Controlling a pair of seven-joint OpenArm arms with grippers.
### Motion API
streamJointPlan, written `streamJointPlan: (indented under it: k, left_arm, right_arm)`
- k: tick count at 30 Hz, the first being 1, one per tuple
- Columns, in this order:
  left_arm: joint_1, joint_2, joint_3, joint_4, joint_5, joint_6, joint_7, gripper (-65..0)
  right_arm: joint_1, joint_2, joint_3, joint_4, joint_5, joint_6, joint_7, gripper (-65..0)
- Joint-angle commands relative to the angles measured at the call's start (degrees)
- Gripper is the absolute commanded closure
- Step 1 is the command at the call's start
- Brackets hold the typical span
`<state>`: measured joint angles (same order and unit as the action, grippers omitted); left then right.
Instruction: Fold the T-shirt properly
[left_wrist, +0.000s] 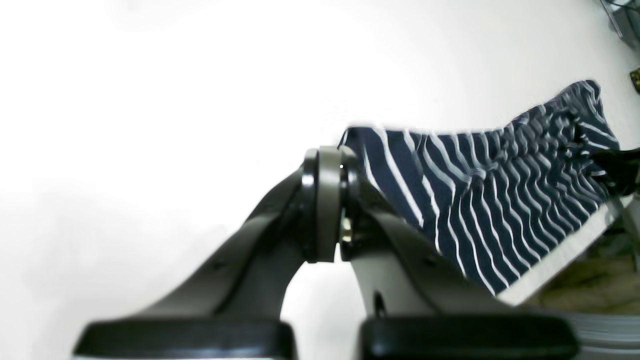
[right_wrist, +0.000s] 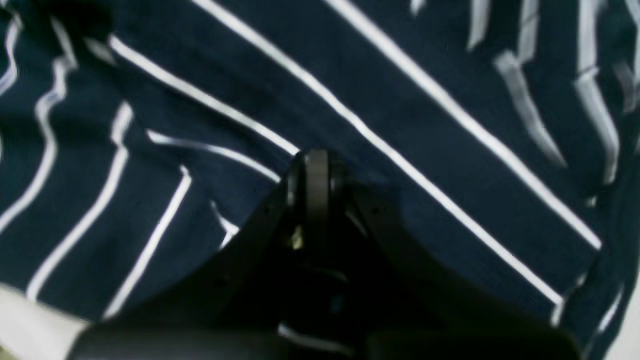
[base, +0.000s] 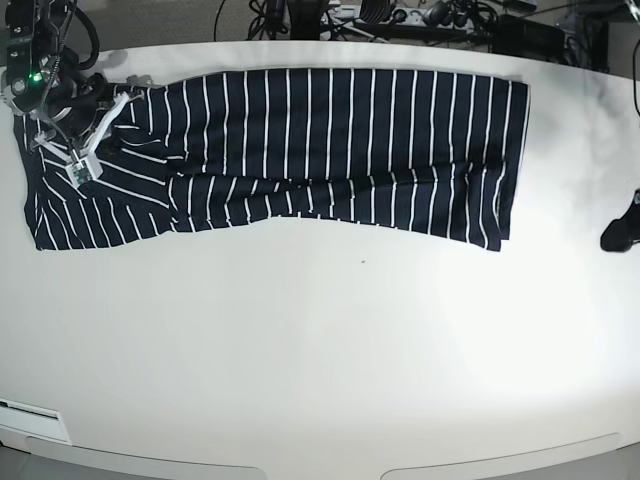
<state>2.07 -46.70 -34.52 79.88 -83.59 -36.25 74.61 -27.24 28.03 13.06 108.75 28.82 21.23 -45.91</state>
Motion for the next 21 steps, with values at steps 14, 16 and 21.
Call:
streamJointPlan:
  k: [14, 16, 21]
  left_arm:
    - [6.36, 9.64, -0.74, 0.66, -0.63, 3.54, -2.54, 0.0]
    - [6.8, 11.8, -0.74, 0.66, -1.41, 3.54, -2.4, 0.0]
    - [9.4, 14.67, -0.74, 0.66, 0.55, 3.48, -1.9, -29.3]
  right_arm:
    - [0.59, -0.2, 0.5, -2.29, -8.15, -18.51, 0.63, 0.0]
    - [0.59, -0.72, 0.5, -0.9, -8.26, -18.47, -0.07, 0.0]
    - [0.59, -0.72, 0.5, 1.46, -7.89, -18.4, -1.73, 0.0]
